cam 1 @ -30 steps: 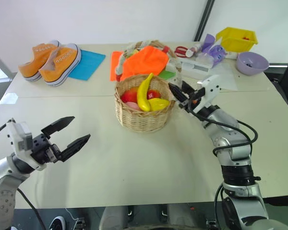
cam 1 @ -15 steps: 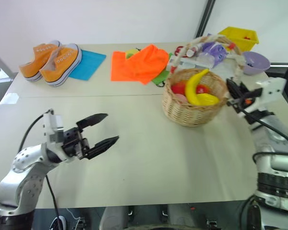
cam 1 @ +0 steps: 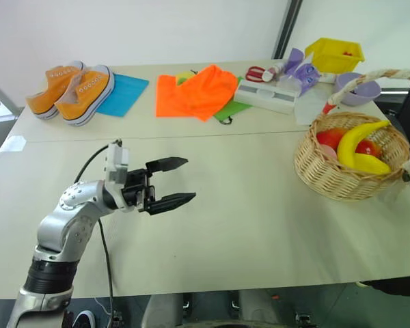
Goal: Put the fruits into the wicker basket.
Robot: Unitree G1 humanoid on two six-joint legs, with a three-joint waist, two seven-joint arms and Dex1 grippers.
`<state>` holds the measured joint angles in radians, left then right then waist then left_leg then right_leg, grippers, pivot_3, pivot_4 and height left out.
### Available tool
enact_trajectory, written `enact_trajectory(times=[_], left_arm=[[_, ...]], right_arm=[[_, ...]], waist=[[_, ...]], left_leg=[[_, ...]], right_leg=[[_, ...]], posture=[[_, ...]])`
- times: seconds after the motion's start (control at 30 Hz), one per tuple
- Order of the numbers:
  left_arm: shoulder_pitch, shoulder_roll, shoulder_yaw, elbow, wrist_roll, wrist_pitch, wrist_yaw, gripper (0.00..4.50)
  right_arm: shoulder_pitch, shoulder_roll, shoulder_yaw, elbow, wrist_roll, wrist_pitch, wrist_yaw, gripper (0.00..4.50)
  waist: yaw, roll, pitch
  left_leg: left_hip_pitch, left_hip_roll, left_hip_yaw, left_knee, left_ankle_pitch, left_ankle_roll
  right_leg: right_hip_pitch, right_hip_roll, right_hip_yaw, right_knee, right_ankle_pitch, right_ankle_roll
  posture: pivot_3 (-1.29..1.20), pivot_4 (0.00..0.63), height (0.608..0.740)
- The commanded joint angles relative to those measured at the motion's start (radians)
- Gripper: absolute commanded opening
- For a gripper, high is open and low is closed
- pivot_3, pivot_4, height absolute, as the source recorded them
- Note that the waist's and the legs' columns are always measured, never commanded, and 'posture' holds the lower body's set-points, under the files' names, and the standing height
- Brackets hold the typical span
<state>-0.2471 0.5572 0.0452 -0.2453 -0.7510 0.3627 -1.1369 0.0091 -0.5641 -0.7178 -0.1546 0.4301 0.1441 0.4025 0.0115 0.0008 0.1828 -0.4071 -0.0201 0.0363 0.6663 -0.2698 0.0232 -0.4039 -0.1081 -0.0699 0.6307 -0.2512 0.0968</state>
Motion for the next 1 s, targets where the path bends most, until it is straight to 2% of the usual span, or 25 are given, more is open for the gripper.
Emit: enact_trajectory(times=[0.03,0.17,0.27,0.4,0.5,0.57,0.6,0.67,0.73,0.83,0.93,1.0], left_arm=[[-0.006,-0.005,0.003,-0.007,0.004,-0.009,-0.006,4.50],[0.009,-0.011,0.013,-0.004,0.018,-0.020,0.005,4.50],[0.027,-0.014,0.020,-0.009,0.025,-0.025,0.012,4.50],[0.053,-0.007,0.038,-0.020,0.031,-0.032,0.027,4.50],[0.055,-0.006,0.046,-0.017,0.037,-0.032,0.042,4.50],[0.058,-0.011,0.047,-0.013,0.061,-0.038,0.073,4.50],[0.060,-0.012,0.047,-0.011,0.073,-0.039,0.090,4.50],[0.068,-0.013,0.058,0.006,0.109,-0.050,0.138,4.50],[0.069,-0.014,0.075,0.035,0.167,-0.065,0.215,4.50],[0.071,-0.030,0.117,0.069,0.222,-0.127,0.302,4.50],[0.126,-0.010,0.183,0.079,0.268,-0.141,0.376,4.50],[0.159,-0.008,0.213,0.073,0.282,-0.146,0.410,4.50]], right_arm=[[-0.025,0.032,-0.031,-0.069,-0.046,-0.081,-0.102,2.39],[-0.049,0.103,-0.010,-0.161,-0.170,-0.150,-0.266,4.33],[-0.055,0.147,0.054,-0.266,-0.281,-0.162,-0.355,4.42],[-0.075,0.187,0.176,-0.400,-0.465,-0.091,-0.453,4.42],[-0.096,0.132,0.318,-0.450,-0.574,-0.156,-0.388,4.42],[-0.102,0.128,0.402,-0.447,-0.594,-0.177,-0.354,4.42],[-0.103,0.141,0.459,-0.440,-0.554,-0.180,-0.313,4.42],[-0.102,0.195,0.573,-0.426,-0.353,-0.112,-0.187,4.42],[-0.084,0.201,0.643,-0.396,-0.209,-0.044,-0.051,4.42],[-0.070,0.165,0.666,-0.351,-0.086,0.022,0.089,4.42],[-0.106,0.067,0.654,-0.258,0.010,0.074,0.275,4.42],[-0.137,0.030,0.641,-0.201,0.045,0.085,0.340,4.42]], waist=[[0.001,0.000,0.000],[0.001,0.001,0.000],[-0.001,0.001,0.000],[-0.002,0.001,-0.001],[-0.001,0.001,-0.001],[0.000,0.001,-0.001],[0.000,0.000,-0.001],[-0.001,0.000,-0.001],[-0.002,-0.001,-0.001],[0.000,-0.001,-0.001],[0.000,-0.001,-0.001],[-0.002,-0.002,-0.001]], left_leg=[[0.000,0.000,0.000,0.000,0.000,0.000],[0.000,0.000,0.000,0.000,0.000,0.000],[0.000,0.000,0.000,0.000,0.000,0.000],[0.000,0.001,0.000,0.000,0.000,0.000],[-0.001,0.000,0.000,0.000,0.000,0.000],[-0.001,0.000,0.001,0.000,0.000,0.000],[-0.001,0.000,0.000,0.000,0.000,0.000],[-0.001,0.001,0.000,0.000,0.000,0.000],[0.000,0.001,0.000,0.000,0.000,0.000],[0.000,0.001,0.000,0.000,0.000,0.000],[0.000,0.001,0.000,0.000,0.000,0.001],[0.000,0.001,0.000,0.000,0.000,0.001]], right_leg=[[0.000,0.000,0.000,0.000,0.000,0.000],[-0.001,0.000,0.001,0.000,0.000,0.000],[-0.001,0.000,0.001,0.000,0.000,0.000],[-0.002,-0.001,0.002,0.000,0.000,0.000],[-0.002,0.000,0.003,0.000,0.000,-0.001],[-0.002,0.001,0.003,0.000,0.000,-0.001],[-0.002,0.001,0.003,0.000,0.000,-0.001],[-0.002,0.002,0.003,0.000,0.000,-0.001],[-0.001,0.003,0.003,0.000,0.000,0.000],[-0.001,0.002,0.003,0.000,0.000,0.000],[-0.001,0.001,0.003,0.000,0.000,0.000],[-0.001,-0.001,0.003,-0.001,0.000,0.000]], posture=[[0.00,0.150,0.740],[0.00,0.150,0.740],[0.00,0.150,0.740],[0.00,0.150,0.740],[0.00,0.150,0.740],[0.00,0.150,0.740],[0.00,0.150,0.740],[0.00,0.150,0.740],[0.00,0.150,0.740],[0.00,0.150,0.740],[0.00,0.150,0.740],[0.00,0.150,0.740]])
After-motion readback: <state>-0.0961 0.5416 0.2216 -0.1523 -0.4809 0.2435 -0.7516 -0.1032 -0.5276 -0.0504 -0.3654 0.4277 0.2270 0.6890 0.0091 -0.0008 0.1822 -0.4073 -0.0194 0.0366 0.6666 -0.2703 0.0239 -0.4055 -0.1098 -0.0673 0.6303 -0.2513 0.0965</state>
